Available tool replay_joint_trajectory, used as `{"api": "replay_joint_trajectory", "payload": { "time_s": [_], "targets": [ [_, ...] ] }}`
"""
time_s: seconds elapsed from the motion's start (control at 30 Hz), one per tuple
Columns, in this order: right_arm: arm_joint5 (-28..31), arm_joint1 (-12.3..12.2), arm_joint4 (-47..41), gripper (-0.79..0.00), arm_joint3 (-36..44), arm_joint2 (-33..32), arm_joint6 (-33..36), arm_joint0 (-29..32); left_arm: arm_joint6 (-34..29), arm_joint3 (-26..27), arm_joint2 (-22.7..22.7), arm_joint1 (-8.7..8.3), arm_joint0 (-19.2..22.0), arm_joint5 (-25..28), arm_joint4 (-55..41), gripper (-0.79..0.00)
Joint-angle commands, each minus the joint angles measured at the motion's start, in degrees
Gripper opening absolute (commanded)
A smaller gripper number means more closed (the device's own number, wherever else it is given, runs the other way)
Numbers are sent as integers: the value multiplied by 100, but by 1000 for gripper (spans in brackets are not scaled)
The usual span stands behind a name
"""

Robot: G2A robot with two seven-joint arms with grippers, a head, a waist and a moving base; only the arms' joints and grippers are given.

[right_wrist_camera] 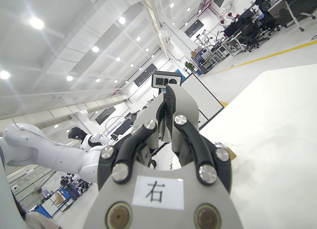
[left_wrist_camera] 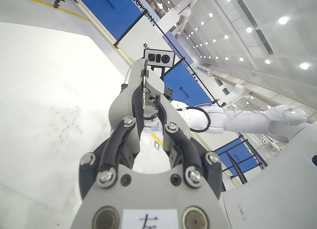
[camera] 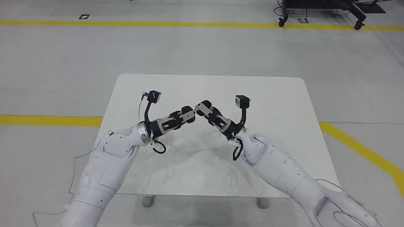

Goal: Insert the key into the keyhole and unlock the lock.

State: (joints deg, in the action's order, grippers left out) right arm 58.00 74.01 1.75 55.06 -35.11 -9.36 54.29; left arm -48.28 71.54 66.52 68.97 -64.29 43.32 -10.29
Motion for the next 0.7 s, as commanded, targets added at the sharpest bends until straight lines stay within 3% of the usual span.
{"api": "replay_joint_trajectory", "payload": {
  "time_s": [0.0,0.17,0.2,0.23,0.27,0.53,0.67],
  "targets": [
    [0,6,-15,-785,17,-51,70,27,7,14,-16,-7,-4,-22,41,-785],
    [0,-11,-246,-785,180,-211,392,116,49,32,-53,-20,-1,-70,170,-785],
    [0,-21,-267,-674,213,-268,438,141,72,38,-49,-24,1,-71,187,-785],
    [0,-31,-285,-46,237,-327,482,170,91,42,-39,-29,2,-67,204,-785],
    [0,-41,-289,0,258,-374,549,198,108,46,-27,-35,2,-60,212,-785],
    [0,-109,-452,0,464,-810,969,473,84,68,34,-79,-22,-8,95,-785],
    [0,-113,-460,0,475,-847,998,494,-232,56,11,-110,38,-102,6,-785]
  ]
}}
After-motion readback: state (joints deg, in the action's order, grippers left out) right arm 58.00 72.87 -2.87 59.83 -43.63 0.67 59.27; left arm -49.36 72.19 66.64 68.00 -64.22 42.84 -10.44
